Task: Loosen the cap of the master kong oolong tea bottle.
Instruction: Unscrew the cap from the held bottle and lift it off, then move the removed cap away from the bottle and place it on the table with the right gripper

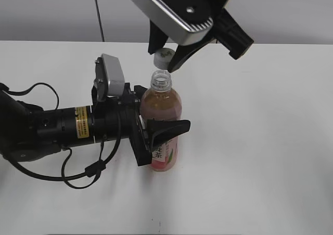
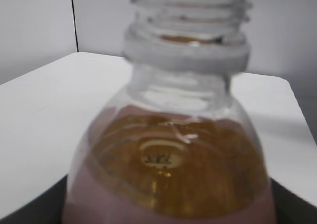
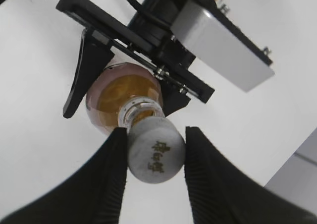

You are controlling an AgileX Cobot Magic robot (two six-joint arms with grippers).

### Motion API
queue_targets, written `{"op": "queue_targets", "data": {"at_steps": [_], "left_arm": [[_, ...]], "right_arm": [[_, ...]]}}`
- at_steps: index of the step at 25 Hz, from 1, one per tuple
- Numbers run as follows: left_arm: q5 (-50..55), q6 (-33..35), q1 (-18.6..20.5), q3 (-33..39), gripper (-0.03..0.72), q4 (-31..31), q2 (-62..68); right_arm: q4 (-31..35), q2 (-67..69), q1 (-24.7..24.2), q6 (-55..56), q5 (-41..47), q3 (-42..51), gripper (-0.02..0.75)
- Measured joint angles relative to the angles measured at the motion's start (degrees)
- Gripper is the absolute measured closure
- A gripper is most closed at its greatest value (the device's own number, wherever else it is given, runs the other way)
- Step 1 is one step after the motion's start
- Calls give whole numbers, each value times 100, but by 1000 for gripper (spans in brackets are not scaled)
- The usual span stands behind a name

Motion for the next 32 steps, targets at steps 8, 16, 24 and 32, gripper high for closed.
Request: {"op": "queue_targets", "data": {"at_steps": [8,16,24,32], "left_arm": [[0,5,0,0,239,0,0],[0,5,0,0,239,-5,0],[6,5,-5,0,239,-58,0],[10,-6,-5,0,239,-69,0]], "right_arm": [[-1153,-26,-12,3051,0,0,467],[-1411,-26,-886,5520,0,90,467],[-728,-17,-2191,7041,0,925,467],[-1077,-15,-2748,8586,-353,2676,467]]}}
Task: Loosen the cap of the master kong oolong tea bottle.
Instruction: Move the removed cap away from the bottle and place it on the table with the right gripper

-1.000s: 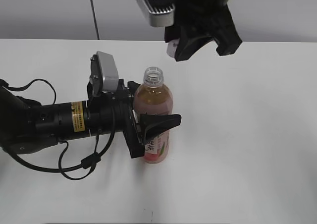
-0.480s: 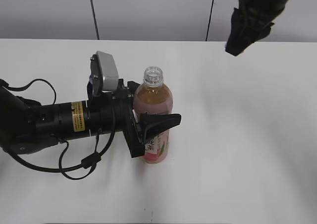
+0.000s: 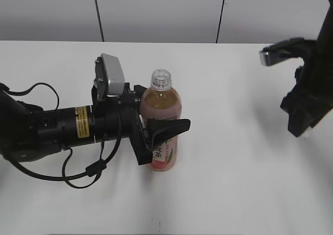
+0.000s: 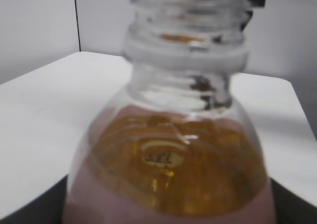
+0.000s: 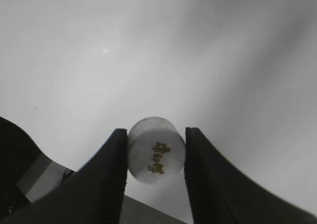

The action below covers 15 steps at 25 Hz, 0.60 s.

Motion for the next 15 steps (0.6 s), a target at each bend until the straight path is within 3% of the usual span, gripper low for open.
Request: {"op": "queue_targets", "data": {"at_steps": [6,15], "left_arm": [[0,0,0,0,239,0,0],[0,-6,0,0,239,0,0]], "right_arm": [[-195,8,-13,466,-1375,1318,467],[-370,610,-13,812,-2439,1517,461]]}}
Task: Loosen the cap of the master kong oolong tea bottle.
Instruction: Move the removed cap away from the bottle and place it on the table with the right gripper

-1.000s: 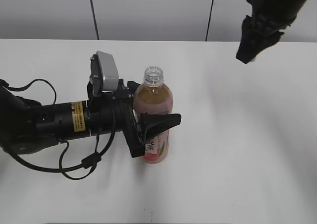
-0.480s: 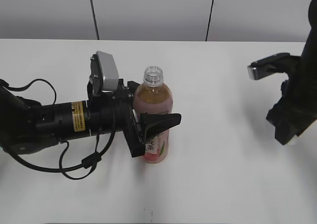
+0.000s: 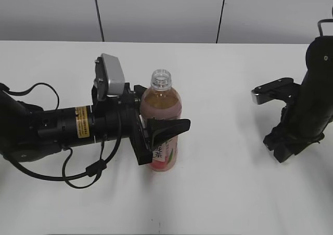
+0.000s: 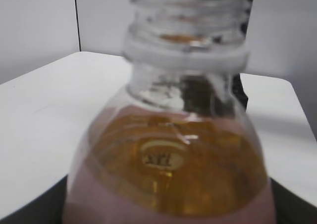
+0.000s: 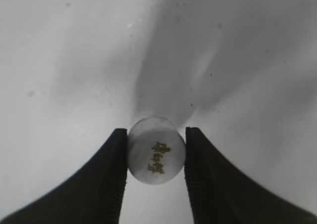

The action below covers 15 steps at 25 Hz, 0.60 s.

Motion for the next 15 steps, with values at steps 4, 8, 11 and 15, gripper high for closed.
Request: {"op": "queue_targets", "data": {"at_steps": [4,8,11,15], "left_arm": [[0,0,0,0,239,0,0],[0,0,0,0,239,0,0],[0,0,0,0,239,0,0],[0,0,0,0,239,-2,0]], "right_arm": [[12,104,0,72,-120,0,364],[17,61,0,627,-111,-24,190],[19,-194,0,852,182,-30,171],[163,-901,0,1039,981,-30,173]]}}
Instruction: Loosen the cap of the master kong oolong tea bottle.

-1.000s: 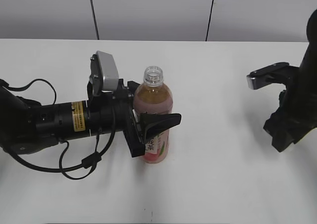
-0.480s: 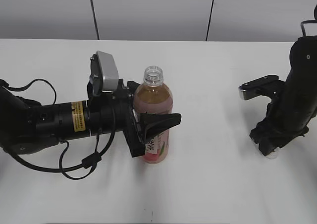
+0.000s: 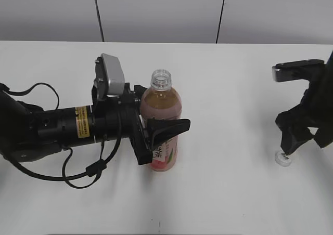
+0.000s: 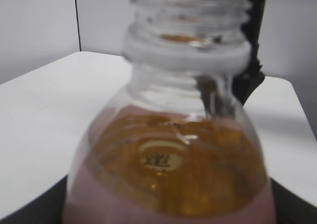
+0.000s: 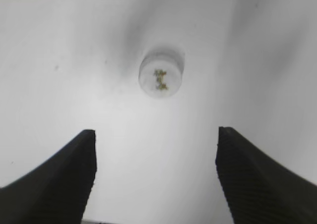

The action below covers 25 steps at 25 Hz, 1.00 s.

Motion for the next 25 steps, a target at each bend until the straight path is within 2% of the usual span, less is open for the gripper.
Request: {"op": "queue_targets", "data": {"at_steps": [5,8,19,25], "left_arm": [[6,0,0,0,239,-4,0],[6,0,0,0,239,-4,0],[12,0,0,0,239,-4,0],[23,5,0,0,239,-4,0]], "right_arm": [[512,-1173,0,-115,817,204,174],[581,-2084,0,-224,1073,588,174],[593,-6064,0,-406,1162,1877,174],[599,-7638,0,-426,1040,2539,181]]}}
